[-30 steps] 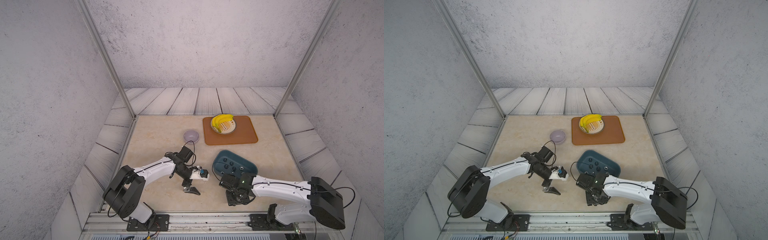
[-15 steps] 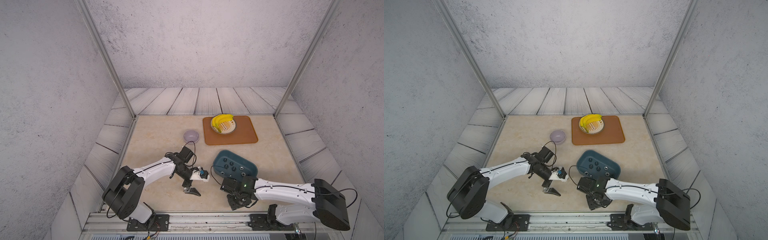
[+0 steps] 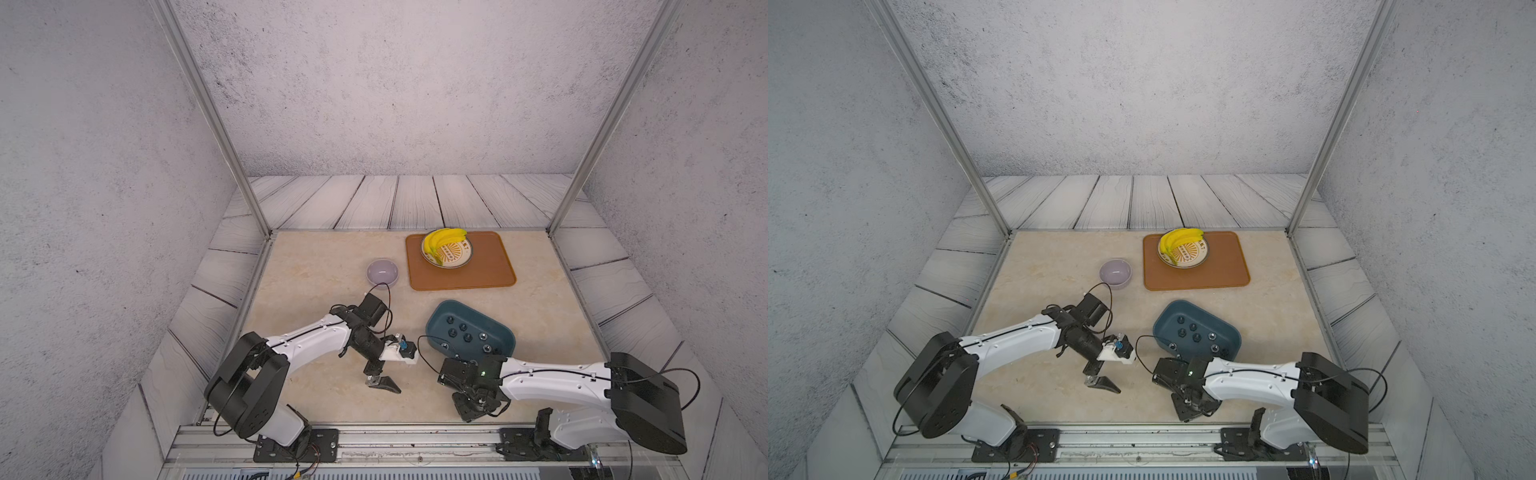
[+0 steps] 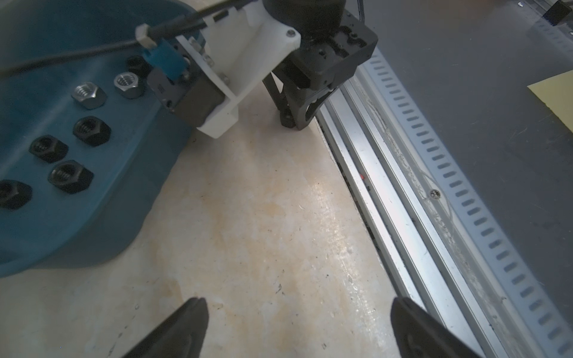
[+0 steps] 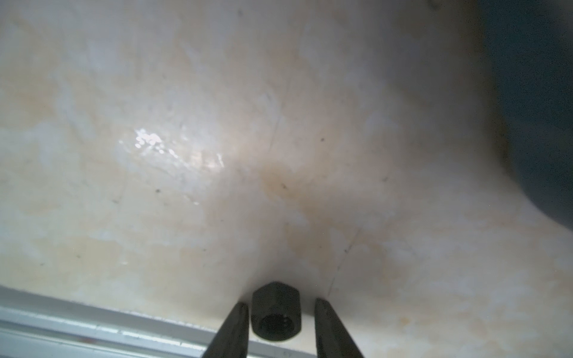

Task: Put the nuts on the desktop into the storage box
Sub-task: Pick up the nut from the center of the board.

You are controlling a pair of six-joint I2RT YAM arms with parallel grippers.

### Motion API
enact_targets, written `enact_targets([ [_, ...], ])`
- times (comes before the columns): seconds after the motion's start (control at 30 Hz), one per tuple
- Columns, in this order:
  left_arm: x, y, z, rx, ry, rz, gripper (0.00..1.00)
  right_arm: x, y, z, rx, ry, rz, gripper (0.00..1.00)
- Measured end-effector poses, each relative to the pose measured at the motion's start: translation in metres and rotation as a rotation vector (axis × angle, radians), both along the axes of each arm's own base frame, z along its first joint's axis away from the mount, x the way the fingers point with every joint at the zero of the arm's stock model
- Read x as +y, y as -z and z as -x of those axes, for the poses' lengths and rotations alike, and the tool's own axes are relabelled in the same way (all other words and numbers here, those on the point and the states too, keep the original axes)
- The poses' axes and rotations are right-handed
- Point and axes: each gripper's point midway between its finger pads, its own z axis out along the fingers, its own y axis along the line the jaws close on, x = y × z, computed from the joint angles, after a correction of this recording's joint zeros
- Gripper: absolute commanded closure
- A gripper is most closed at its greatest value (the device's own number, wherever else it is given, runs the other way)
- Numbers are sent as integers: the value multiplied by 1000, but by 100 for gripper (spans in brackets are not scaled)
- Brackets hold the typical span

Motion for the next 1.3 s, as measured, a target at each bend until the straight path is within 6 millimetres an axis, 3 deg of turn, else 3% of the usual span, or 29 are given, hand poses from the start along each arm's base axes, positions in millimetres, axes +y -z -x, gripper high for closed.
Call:
enact_targets([
  [0.23,0,0,0,0,0,-1,2,7,-1,-5,-13,-29,17,64],
  [0.4,0,0,0,3,0,-3,2,10,-1,-8,-22,-35,16,76],
  [0.73,0,-2,3,21,1,1,2,8,-4,-8,-29,-27,14,77],
  [1.03,-10,-31,-5,17,12,39,2,24,-37,-25,-105,-22,-26,78],
  [1.3,-12,-67,-18,24,-10,75,2,39,-84,-45,-194,-26,-60,78],
])
